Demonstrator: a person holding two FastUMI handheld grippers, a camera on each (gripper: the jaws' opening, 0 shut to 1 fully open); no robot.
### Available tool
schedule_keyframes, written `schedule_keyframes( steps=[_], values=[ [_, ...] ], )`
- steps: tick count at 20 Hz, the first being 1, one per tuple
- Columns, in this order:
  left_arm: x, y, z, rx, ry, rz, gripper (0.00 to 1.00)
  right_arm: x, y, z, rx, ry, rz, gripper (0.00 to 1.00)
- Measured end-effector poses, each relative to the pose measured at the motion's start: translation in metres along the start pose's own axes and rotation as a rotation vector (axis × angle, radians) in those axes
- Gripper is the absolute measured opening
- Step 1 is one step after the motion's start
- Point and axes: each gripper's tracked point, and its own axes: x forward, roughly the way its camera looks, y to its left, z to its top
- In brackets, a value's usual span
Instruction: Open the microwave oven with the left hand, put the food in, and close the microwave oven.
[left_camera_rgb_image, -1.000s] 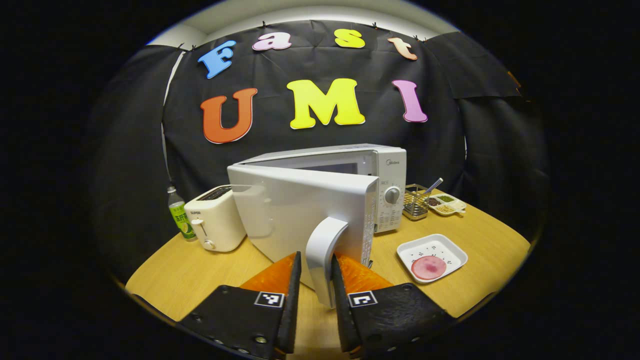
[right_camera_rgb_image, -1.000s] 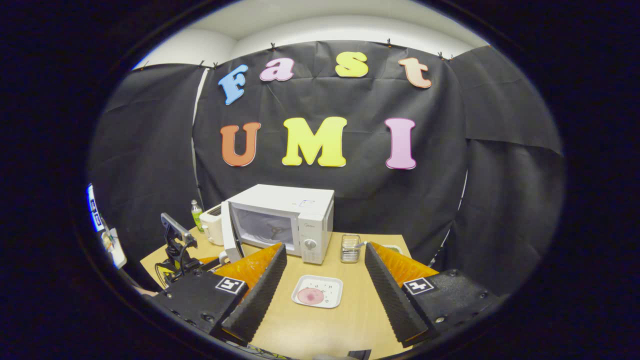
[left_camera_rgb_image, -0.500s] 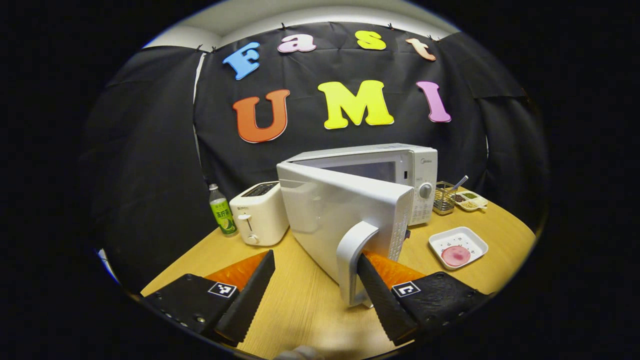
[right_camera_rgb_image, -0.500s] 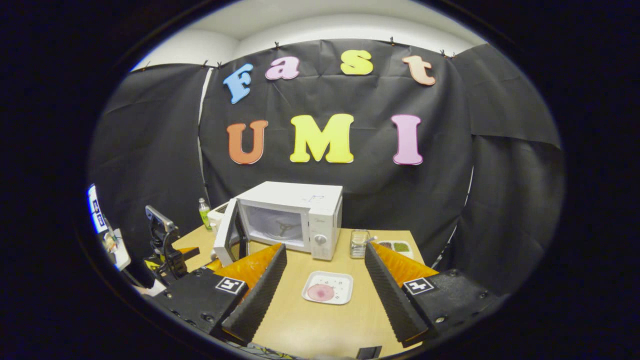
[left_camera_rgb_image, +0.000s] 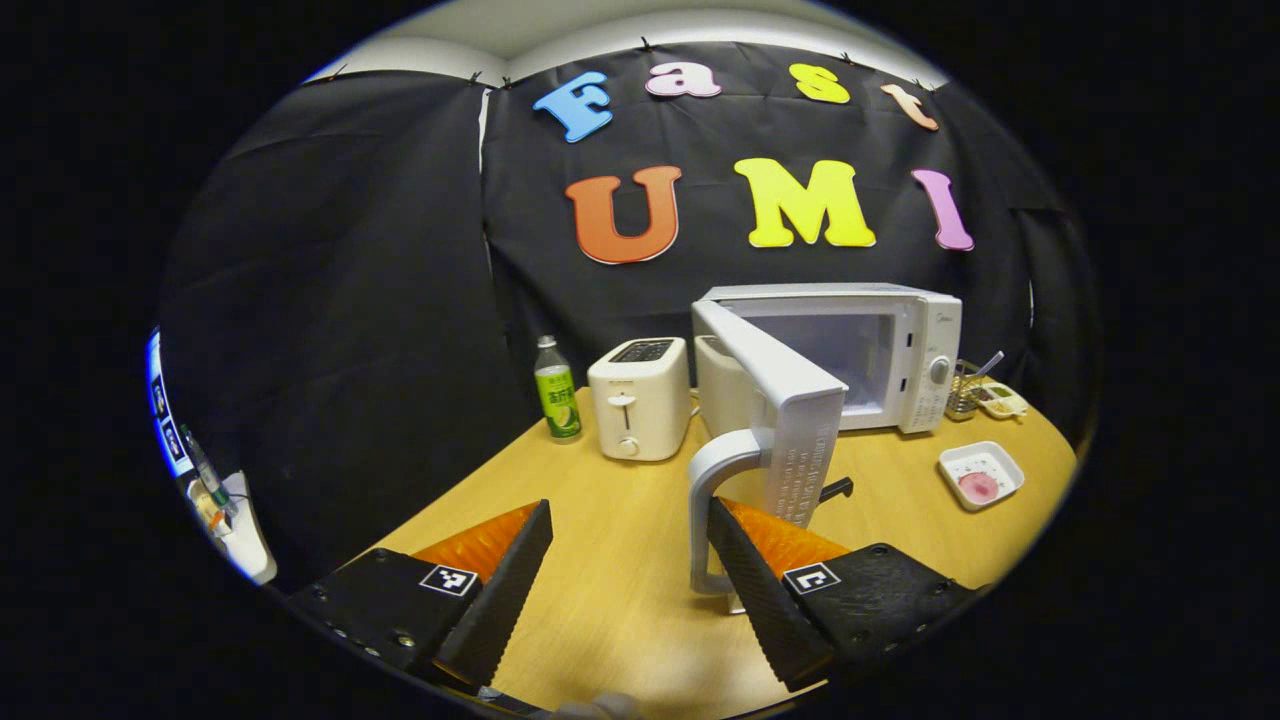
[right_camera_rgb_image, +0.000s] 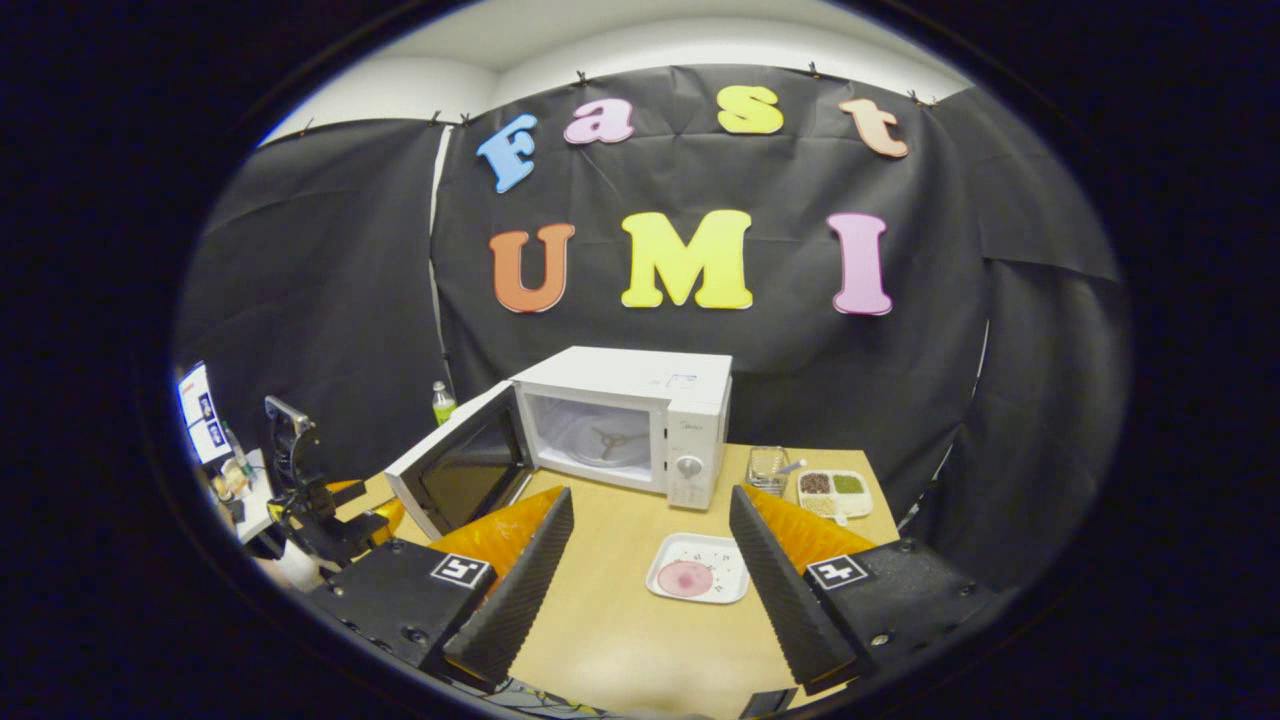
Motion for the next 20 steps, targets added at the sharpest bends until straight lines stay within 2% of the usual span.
schedule_keyframes(
  steps=[3,4,5,6,7,11,12,13,15,18,20],
  values=[
    [-0.004,0.034,-0.009,-0.040,0.038,0.071,0.95,0.007,-0.005,-0.006,-0.002,0.011,0.006,0.94],
    [-0.008,0.041,-0.011,-0.035,0.038,0.087,0.95,0.011,-0.009,-0.007,0.001,0.014,0.006,1.00],
    [-0.011,0.042,-0.012,-0.027,0.037,0.095,0.95,0.013,-0.011,-0.010,0.004,0.018,0.007,1.00],
    [-0.016,0.041,-0.011,-0.029,0.035,0.094,0.95,0.017,-0.016,-0.014,0.006,0.026,0.004,0.94],
    [-0.020,0.037,-0.009,-0.030,0.033,0.090,0.95,0.020,-0.021,-0.019,0.008,0.037,0.003,1.00],
    [-0.039,0.009,0.005,-0.030,0.019,0.059,0.95,0.041,-0.061,-0.054,0.024,0.102,-0.040,0.99],
    [-0.043,0.002,0.011,-0.026,0.010,0.058,0.95,0.048,-0.073,-0.071,0.031,0.142,-0.048,0.91],
    [-0.048,-0.009,0.020,-0.036,0.002,0.047,0.95,0.054,-0.084,-0.088,0.040,0.185,-0.050,0.97],
    [-0.059,-0.033,0.038,-0.066,-0.017,0.010,0.95,0.071,-0.101,-0.118,0.075,0.257,-0.035,0.92],
    [-0.075,-0.063,0.071,-0.082,-0.057,-0.019,0.95,0.102,-0.120,-0.168,0.138,0.385,-0.011,0.78],
    [-0.085,-0.082,0.091,-0.075,-0.083,-0.027,0.95,0.121,-0.128,-0.203,0.189,0.479,0.009,0.74]
  ],
)
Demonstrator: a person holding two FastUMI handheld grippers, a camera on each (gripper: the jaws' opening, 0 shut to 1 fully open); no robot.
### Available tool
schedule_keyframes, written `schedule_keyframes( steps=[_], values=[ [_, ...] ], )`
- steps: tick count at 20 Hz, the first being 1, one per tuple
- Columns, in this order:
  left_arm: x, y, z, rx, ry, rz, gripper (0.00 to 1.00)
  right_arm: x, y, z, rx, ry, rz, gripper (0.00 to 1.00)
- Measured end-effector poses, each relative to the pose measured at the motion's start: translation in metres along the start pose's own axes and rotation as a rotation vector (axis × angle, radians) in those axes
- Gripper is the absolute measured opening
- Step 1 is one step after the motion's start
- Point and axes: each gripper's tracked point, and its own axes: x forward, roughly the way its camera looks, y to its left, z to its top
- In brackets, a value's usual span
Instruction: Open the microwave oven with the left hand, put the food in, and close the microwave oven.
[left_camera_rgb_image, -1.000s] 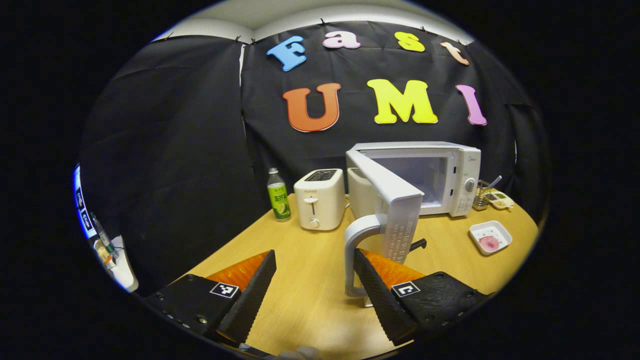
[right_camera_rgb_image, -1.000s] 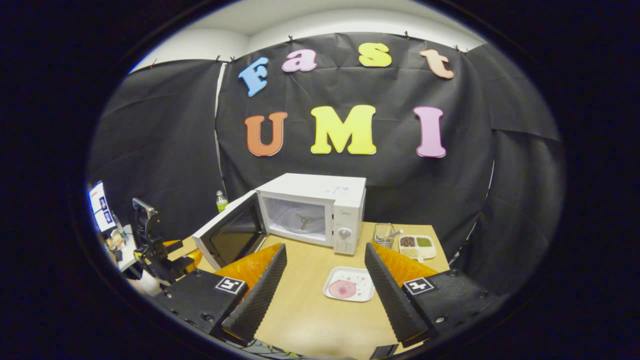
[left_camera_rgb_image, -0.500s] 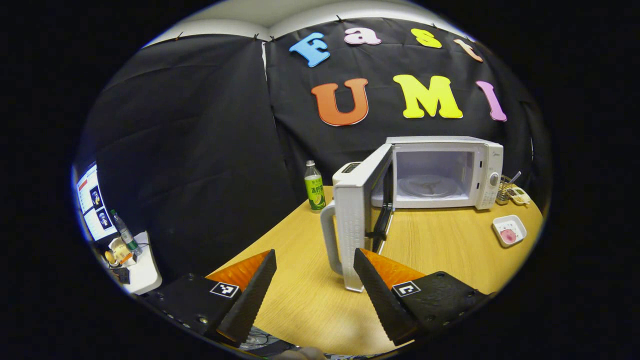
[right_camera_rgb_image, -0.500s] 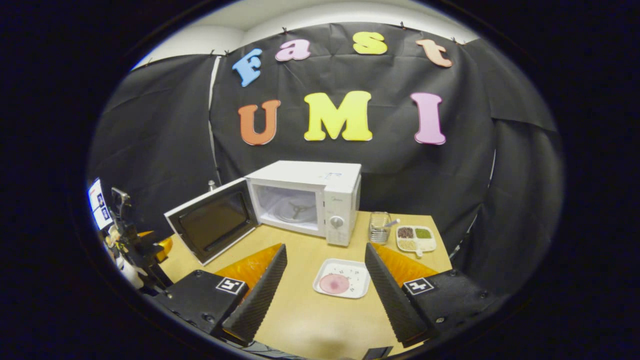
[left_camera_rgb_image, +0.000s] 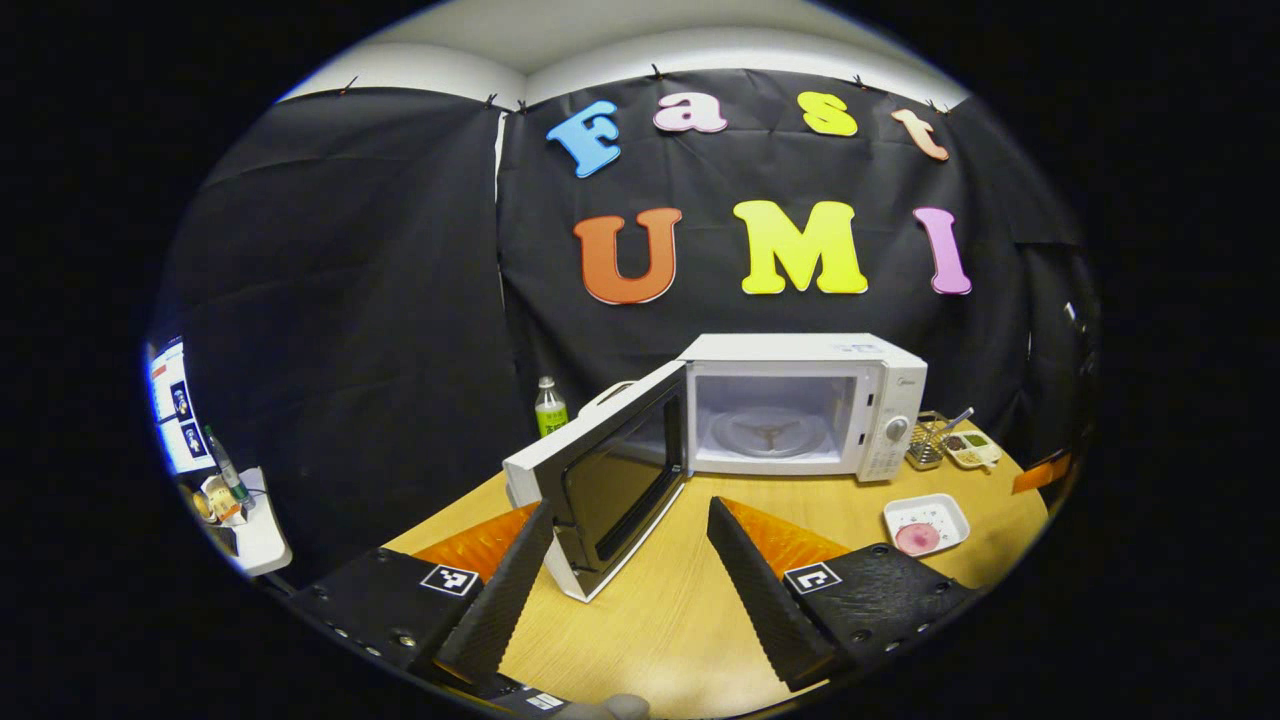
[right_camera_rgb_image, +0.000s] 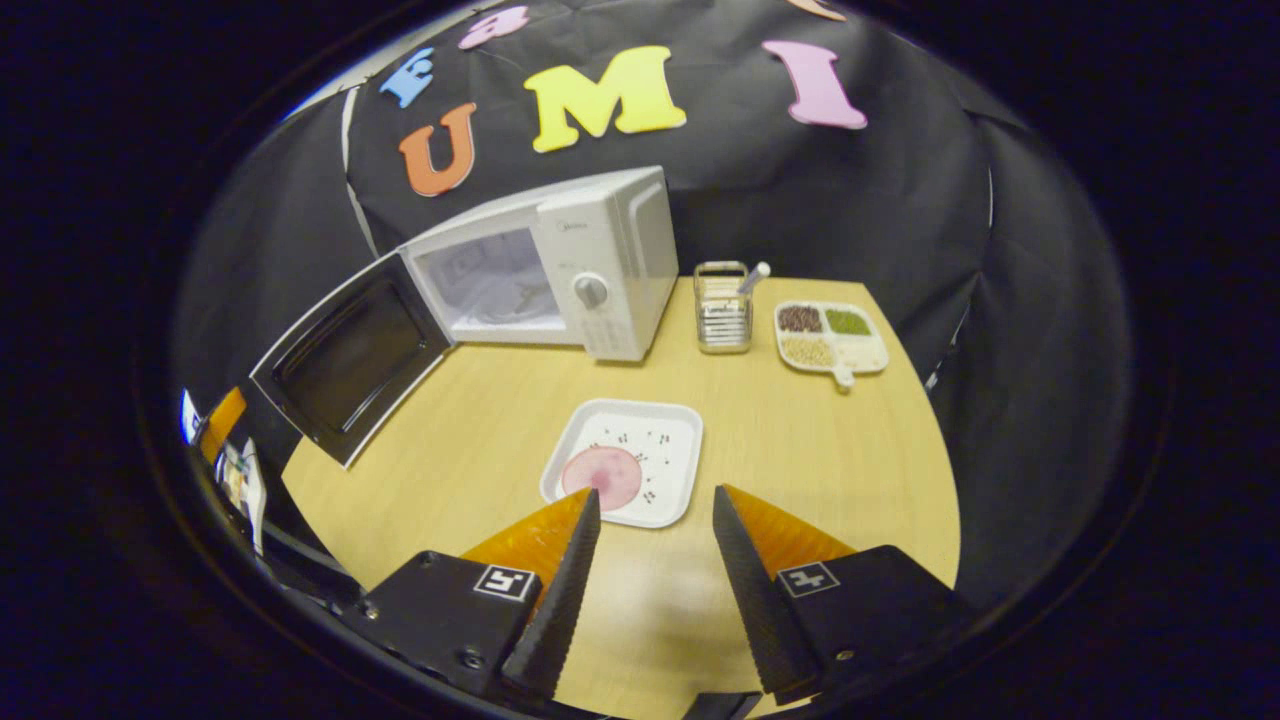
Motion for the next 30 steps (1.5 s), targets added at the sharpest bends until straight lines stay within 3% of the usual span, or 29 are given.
schedule_keyframes(
  steps=[2,3,6,11,12,13,17,18,19,20,21,22,23,24,30],
  values=[
    [-0.009,-0.018,0.015,0.014,-0.015,-0.002,0.95,0.027,-0.007,-0.017,0.048,0.086,0.030,0.69],
    [-0.015,-0.025,0.022,0.021,-0.020,0.001,0.95,0.036,-0.011,-0.021,0.071,0.121,0.038,0.57],
    [-0.036,-0.047,0.036,0.031,-0.026,0.005,0.95,0.061,-0.010,-0.030,0.116,0.181,0.085,0.51],
    [-0.062,-0.073,0.048,0.049,-0.011,-0.008,0.95,0.096,-0.013,-0.032,0.168,0.244,0.097,0.45],
    [-0.065,-0.075,0.051,0.055,-0.014,-0.006,0.95,0.098,-0.011,-0.030,0.190,0.239,0.101,0.56],
    [-0.066,-0.076,0.054,0.059,-0.017,-0.002,0.95,0.104,-0.011,-0.028,0.202,0.247,0.093,0.44],
    [-0.066,-0.082,0.062,0.047,-0.030,0.000,0.95,0.110,-0.015,-0.026,0.214,0.326,0.024,0.36],
    [-0.063,-0.081,0.062,0.046,-0.034,0.005,0.95,0.110,-0.018,-0.026,0.209,0.355,-0.008,0.27],
    [-0.061,-0.082,0.061,0.041,-0.034,0.007,0.95,0.110,-0.020,-0.027,0.200,0.380,-0.038,0.33],
    [-0.061,-0.082,0.060,0.034,-0.037,0.007,0.95,0.111,-0.021,-0.027,0.203,0.397,-0.061,0.23],
    [-0.059,-0.083,0.060,0.025,-0.041,0.003,0.95,0.111,-0.022,-0.026,0.201,0.415,-0.076,0.07],
    [-0.056,-0.084,0.059,0.019,-0.045,0.000,0.95,0.110,-0.023,-0.027,0.187,0.428,-0.086,0.18],
    [-0.054,-0.084,0.059,0.017,-0.051,-0.005,0.95,0.110,-0.023,-0.027,0.181,0.437,-0.092,0.07],
    [-0.052,-0.084,0.058,0.015,-0.056,-0.012,0.95,0.111,-0.023,-0.026,0.185,0.439,-0.096,0.14],
    [-0.032,-0.074,0.044,0.002,-0.071,-0.069,0.95,0.111,-0.024,-0.026,0.252,0.465,-0.147,0.05]
  ],
)
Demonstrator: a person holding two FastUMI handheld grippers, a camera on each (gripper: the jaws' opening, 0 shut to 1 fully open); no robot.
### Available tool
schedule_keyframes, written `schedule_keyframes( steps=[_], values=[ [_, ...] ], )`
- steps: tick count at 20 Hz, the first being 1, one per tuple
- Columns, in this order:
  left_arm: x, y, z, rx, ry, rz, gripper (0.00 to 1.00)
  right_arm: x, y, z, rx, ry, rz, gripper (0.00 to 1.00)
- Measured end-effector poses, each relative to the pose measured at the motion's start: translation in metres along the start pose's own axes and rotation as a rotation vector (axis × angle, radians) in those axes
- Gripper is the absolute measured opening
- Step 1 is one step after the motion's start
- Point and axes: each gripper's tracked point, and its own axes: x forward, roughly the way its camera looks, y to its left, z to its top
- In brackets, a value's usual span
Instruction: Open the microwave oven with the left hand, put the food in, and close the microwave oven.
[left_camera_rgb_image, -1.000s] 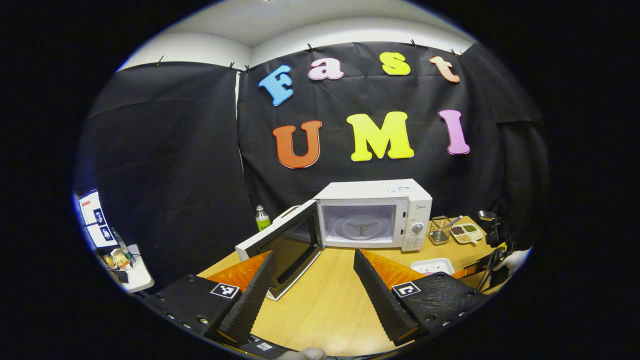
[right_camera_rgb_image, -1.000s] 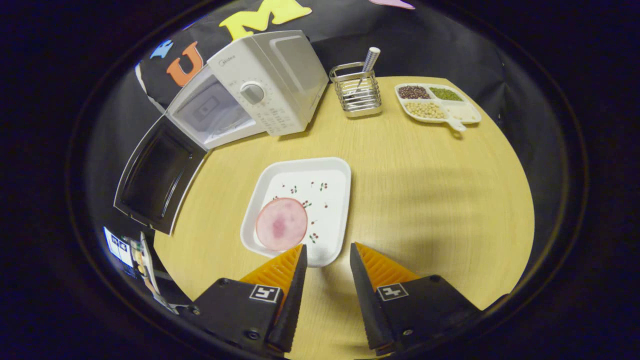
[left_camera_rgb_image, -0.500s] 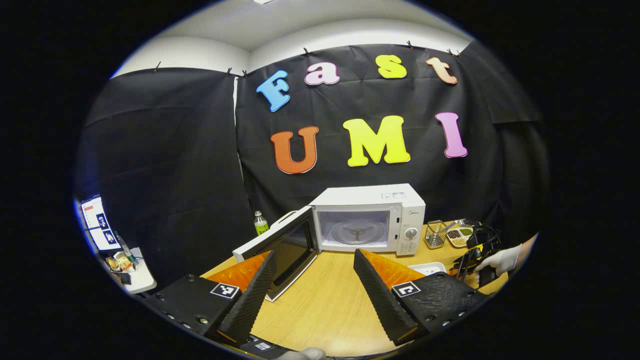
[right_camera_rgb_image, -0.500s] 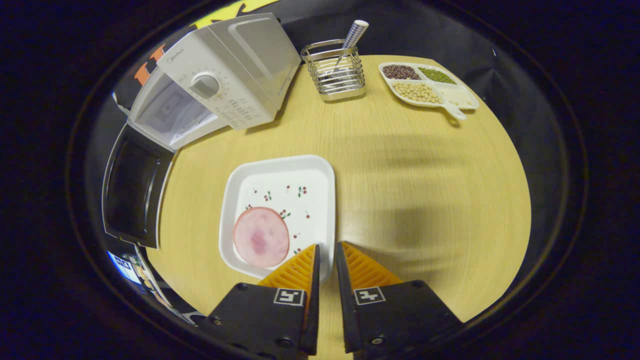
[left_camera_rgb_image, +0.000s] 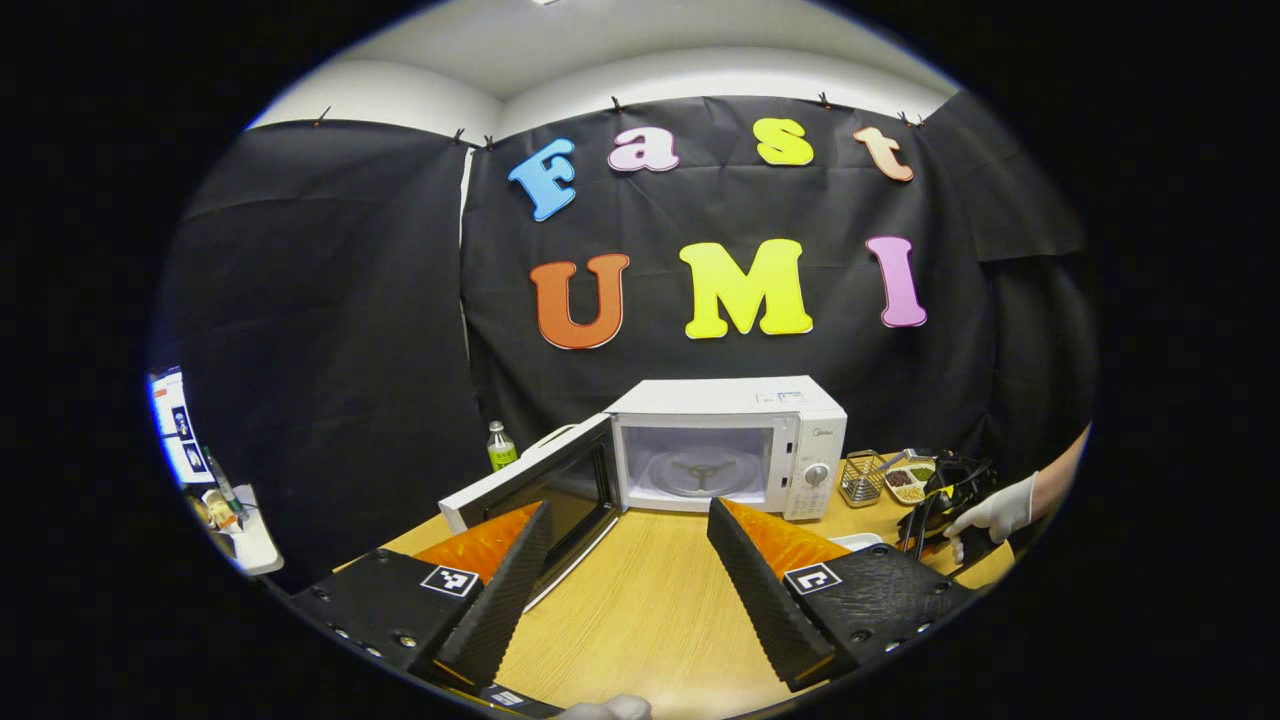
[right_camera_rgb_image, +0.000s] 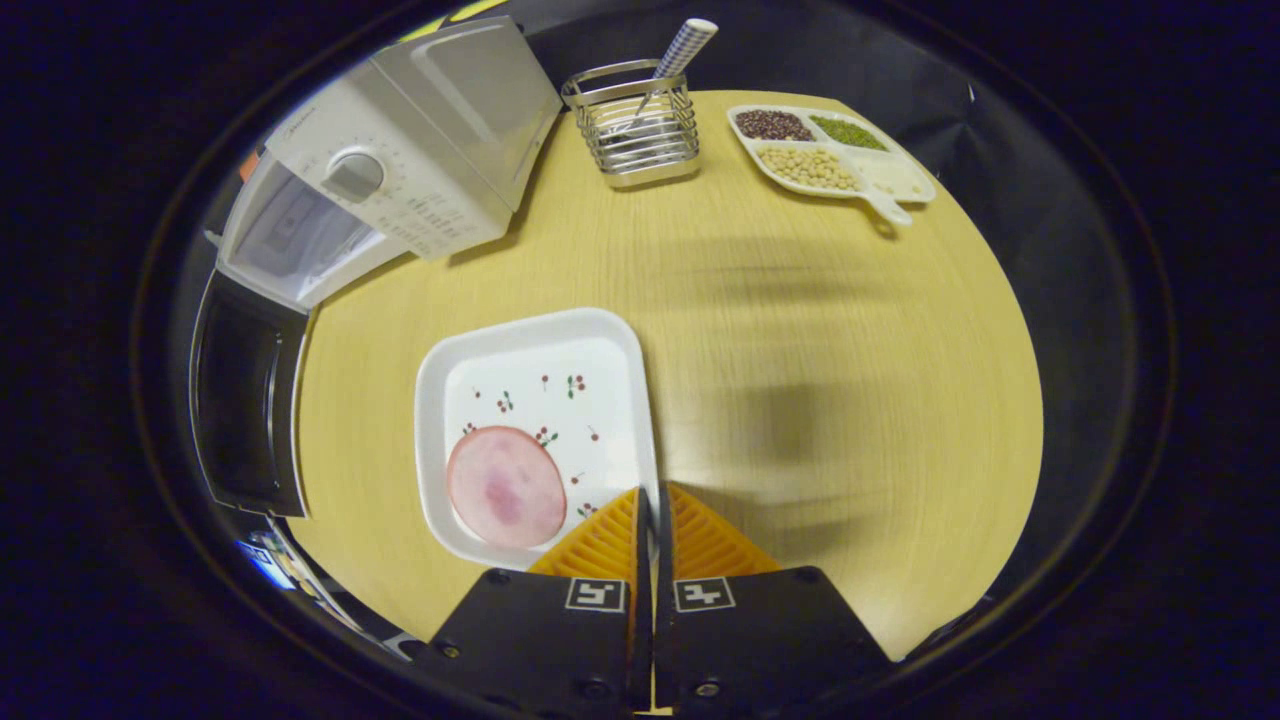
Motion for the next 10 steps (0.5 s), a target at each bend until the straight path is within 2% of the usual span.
schedule_keyframes(
  steps=[5,7,10],
  values=[
    [0.021,0.027,-0.015,-0.055,0.008,-0.043,0.95,-0.002,0.003,-0.005,0.063,0.023,-0.013,0.04],
    [0.029,0.039,-0.017,-0.087,0.009,-0.057,0.95,-0.001,0.010,-0.011,0.122,0.011,0.021,0.04],
    [0.039,0.056,-0.020,-0.096,0.022,-0.077,0.95,-0.006,0.032,-0.017,0.216,-0.033,0.121,0.04]
  ],
)
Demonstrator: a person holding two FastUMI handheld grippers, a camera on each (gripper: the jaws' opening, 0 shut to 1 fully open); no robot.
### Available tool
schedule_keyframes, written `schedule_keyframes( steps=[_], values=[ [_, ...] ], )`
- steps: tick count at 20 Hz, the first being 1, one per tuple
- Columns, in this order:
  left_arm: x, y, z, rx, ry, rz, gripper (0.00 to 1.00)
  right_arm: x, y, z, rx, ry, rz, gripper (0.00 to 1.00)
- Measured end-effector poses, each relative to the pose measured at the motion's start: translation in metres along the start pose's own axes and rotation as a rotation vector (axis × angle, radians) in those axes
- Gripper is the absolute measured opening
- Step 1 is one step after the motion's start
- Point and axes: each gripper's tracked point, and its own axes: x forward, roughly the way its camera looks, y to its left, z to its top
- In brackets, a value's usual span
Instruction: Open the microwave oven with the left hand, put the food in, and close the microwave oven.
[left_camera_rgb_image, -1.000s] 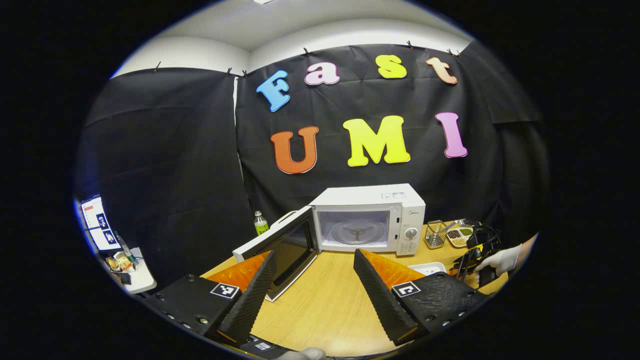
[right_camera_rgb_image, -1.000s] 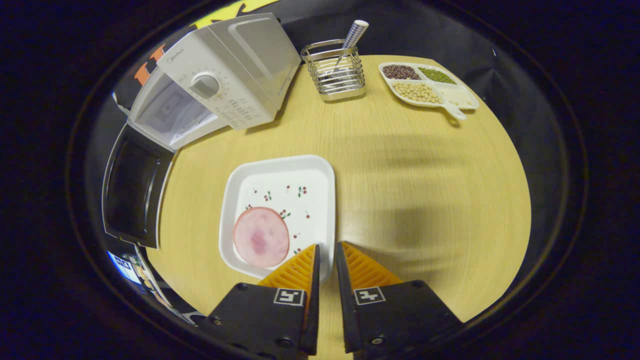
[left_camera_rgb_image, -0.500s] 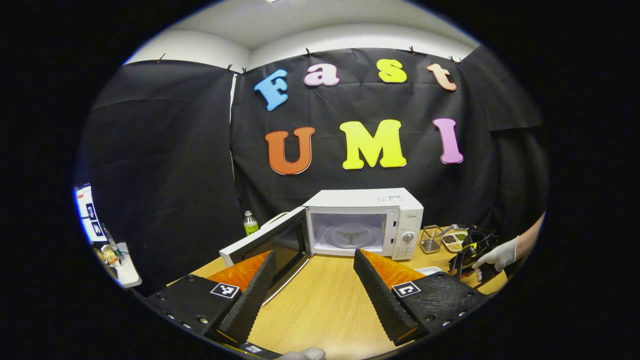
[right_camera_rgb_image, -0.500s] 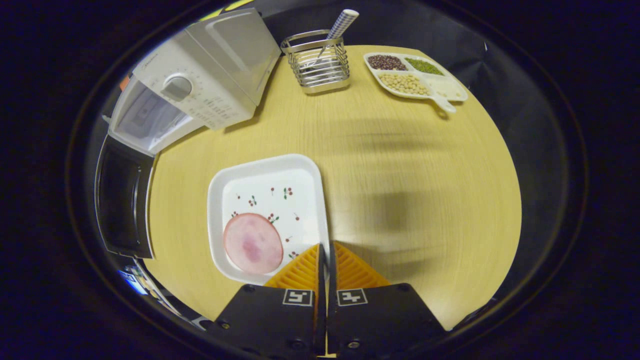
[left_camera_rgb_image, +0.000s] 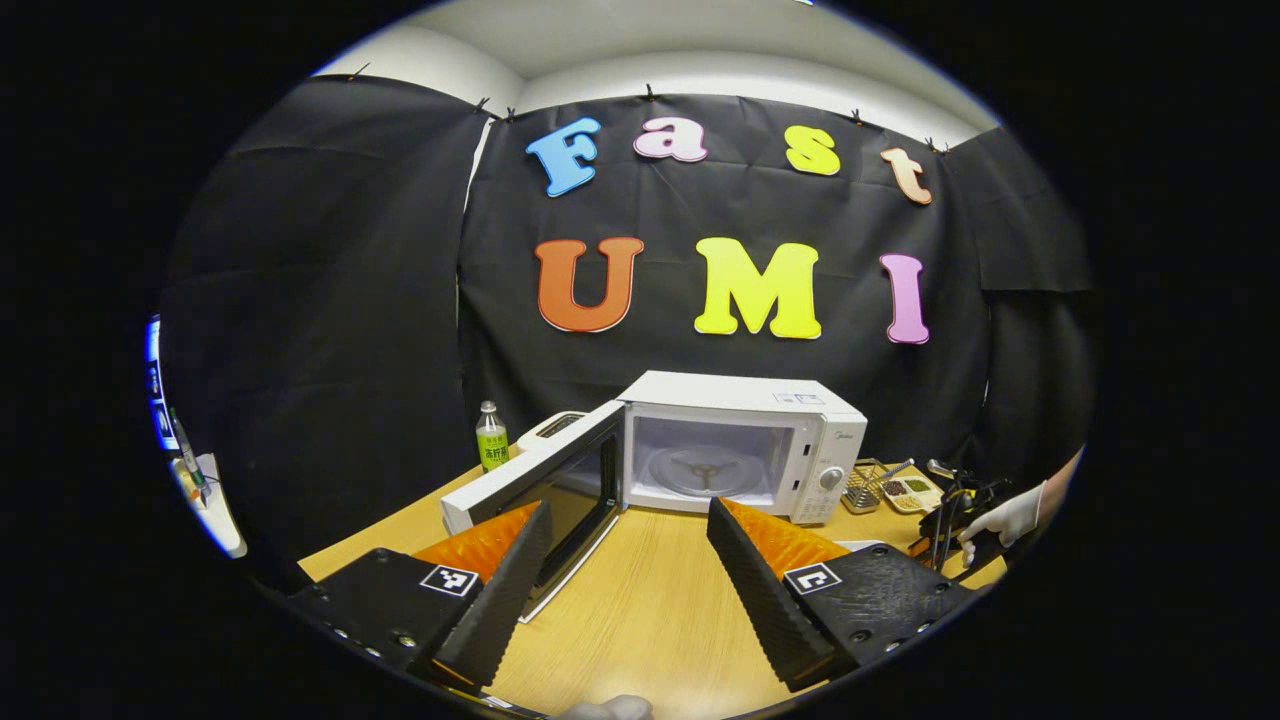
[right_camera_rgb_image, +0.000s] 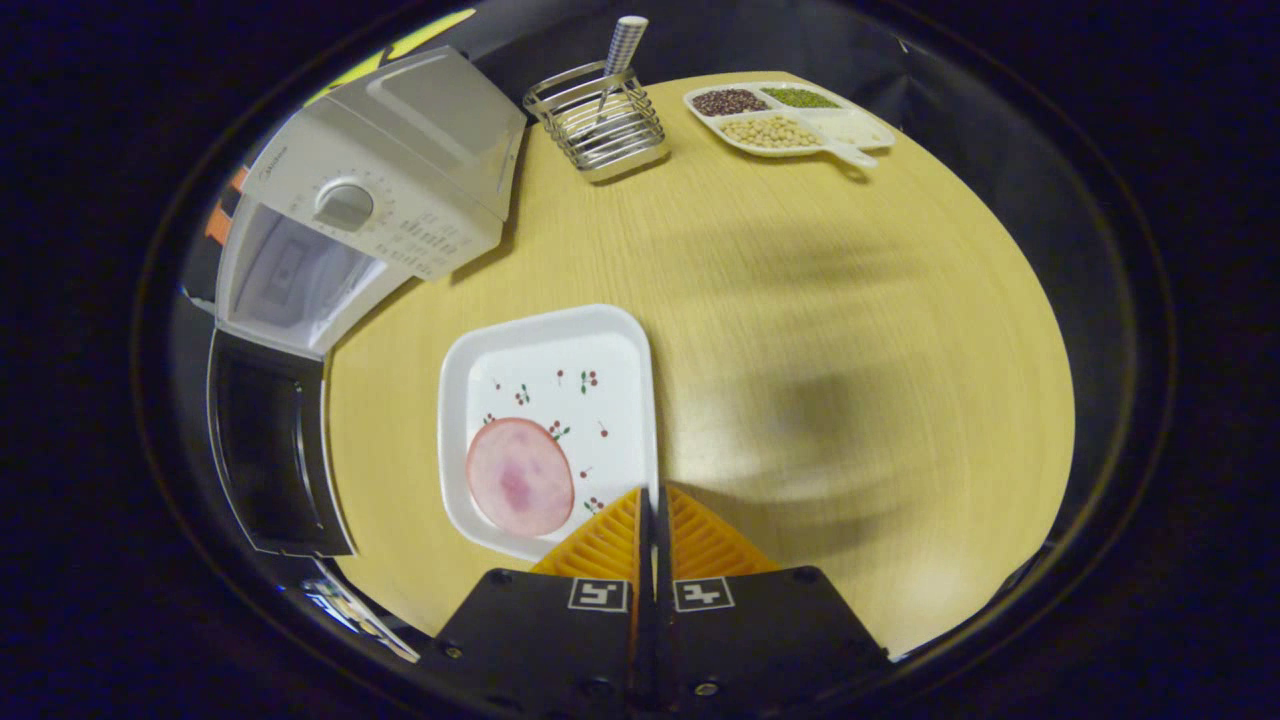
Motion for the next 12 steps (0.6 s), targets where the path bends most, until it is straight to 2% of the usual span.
schedule_keyframes(
  steps=[5,12],
  values=[
    [0.019,0.021,0.002,0.071,0.034,-0.044,0.95,-0.008,0.050,-0.001,0.057,-0.129,0.166,0.04],
    [0.033,0.011,0.025,0.118,0.029,-0.116,0.95,-0.006,0.113,-0.017,0.144,-0.215,0.315,0.04]
  ],
)
